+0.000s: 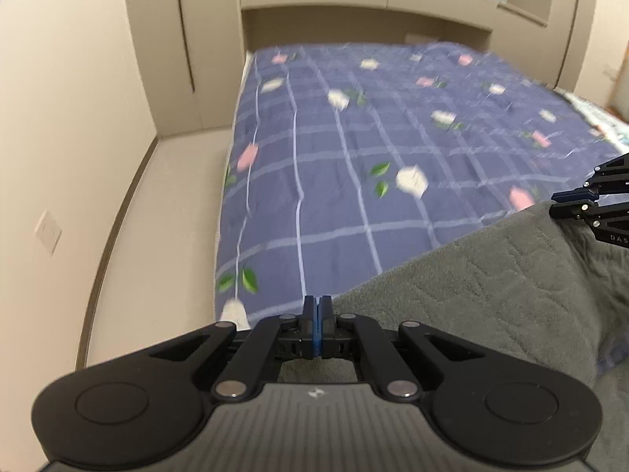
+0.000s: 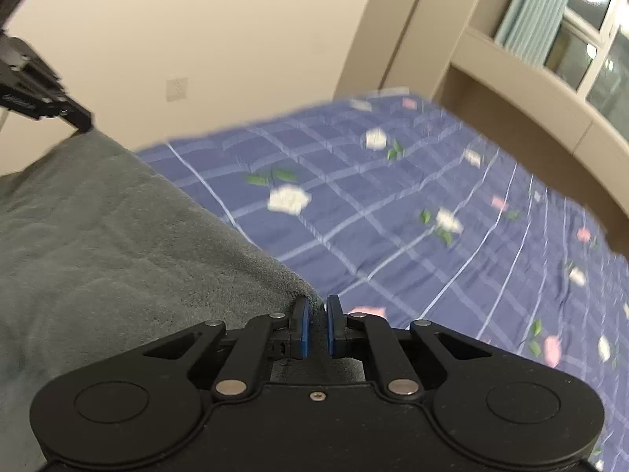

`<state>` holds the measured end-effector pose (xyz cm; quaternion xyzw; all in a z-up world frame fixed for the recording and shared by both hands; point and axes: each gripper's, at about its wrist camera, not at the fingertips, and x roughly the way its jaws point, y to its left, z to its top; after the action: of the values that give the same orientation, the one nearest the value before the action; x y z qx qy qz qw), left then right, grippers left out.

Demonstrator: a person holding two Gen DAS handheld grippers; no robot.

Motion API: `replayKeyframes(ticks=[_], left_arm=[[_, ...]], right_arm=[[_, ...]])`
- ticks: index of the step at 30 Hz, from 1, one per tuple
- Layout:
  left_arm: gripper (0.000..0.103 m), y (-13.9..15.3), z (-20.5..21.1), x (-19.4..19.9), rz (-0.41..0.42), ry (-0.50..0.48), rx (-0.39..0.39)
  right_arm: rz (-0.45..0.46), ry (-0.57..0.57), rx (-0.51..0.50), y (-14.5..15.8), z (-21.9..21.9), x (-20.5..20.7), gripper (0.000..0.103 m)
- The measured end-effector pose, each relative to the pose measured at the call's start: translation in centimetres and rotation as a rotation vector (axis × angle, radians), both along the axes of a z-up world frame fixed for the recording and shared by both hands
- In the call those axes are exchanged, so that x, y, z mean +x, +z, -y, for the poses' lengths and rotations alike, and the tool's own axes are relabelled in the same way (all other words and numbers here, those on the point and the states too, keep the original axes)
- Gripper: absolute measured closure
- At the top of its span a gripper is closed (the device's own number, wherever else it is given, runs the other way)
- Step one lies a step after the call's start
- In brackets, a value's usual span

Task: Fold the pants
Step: 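Lift the waist with both tools and fold it over onto the legs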

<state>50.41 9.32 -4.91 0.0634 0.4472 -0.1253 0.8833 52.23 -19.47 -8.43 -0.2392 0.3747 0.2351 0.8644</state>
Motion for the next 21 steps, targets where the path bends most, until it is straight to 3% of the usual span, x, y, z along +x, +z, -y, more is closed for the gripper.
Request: replayKeyframes(ticks=[4, 8, 13, 21], left_arm=[[0.103, -1.1, 0.2, 0.1, -0.016, -0.01, 0.011], [0.103, -0.7, 0.0, -0.5, -0.018, -0.02, -0.005], [0.103, 1.7, -0.5, -2.6, 0.013, -0.03, -0.035], [0.103, 6.9, -1.4, -9.5, 0.097, -0.049, -0.089]], right_arm=[[-0.032, -0.006, -0.039, -2.7, -1.1, 0.0, 0.095], [-0.027, -0.007, 0.01, -2.4, 0.1, -0.6, 0.097], [0.02, 0.026, 0.045, 0.1, 0.7, -3.4, 0.098], [0.113, 0.086, 0.082, 5.2, 2.0, -12.9, 0.098]])
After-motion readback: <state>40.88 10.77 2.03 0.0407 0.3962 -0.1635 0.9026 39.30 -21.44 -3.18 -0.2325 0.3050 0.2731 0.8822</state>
